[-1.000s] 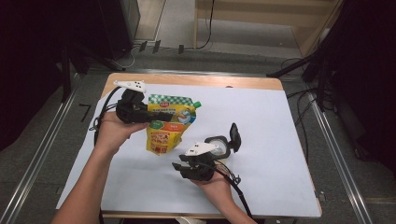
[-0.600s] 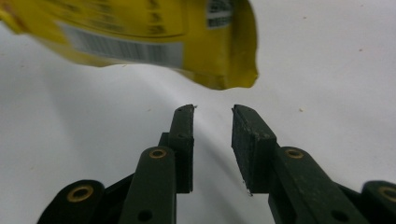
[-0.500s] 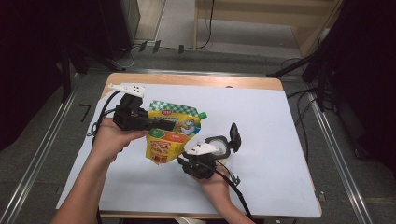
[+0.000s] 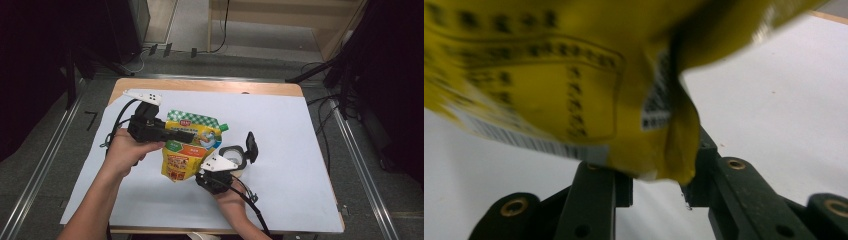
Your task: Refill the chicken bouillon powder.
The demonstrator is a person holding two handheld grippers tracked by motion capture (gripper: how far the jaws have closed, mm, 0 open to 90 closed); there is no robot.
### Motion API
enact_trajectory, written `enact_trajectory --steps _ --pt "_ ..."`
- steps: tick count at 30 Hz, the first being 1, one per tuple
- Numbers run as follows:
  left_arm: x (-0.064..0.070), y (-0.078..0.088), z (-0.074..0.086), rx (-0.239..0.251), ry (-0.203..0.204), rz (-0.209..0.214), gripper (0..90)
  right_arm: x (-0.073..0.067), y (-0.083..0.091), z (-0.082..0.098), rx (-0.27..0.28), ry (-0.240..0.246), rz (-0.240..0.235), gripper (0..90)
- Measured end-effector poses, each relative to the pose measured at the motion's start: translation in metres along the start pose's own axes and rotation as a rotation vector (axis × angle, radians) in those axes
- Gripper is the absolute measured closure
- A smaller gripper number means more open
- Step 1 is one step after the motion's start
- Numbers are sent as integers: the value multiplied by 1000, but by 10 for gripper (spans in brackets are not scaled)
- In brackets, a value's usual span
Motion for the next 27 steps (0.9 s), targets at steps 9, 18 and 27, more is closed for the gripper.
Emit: enact_trajectory --steps 9,18,27 --pt "-1 -13 3 -22 -30 -65 872 -19 2 -2 -13 63 -47 660" --pt "-5 -24 6 -42 -27 -64 835 -33 6 -5 -20 97 -92 636" --pt "-6 -31 7 -80 -40 -95 809 -44 10 -9 -28 90 -131 620"
Point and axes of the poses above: each handheld gripper's, and its own axes: y roughly backward along the jaws, z roughly out of its underside, x roughly to its right, the point moved 6 cm from there along -y, roughly forward along the jaws, and after that the axes turned 4 degrees about -y, right-handed, at the moved point
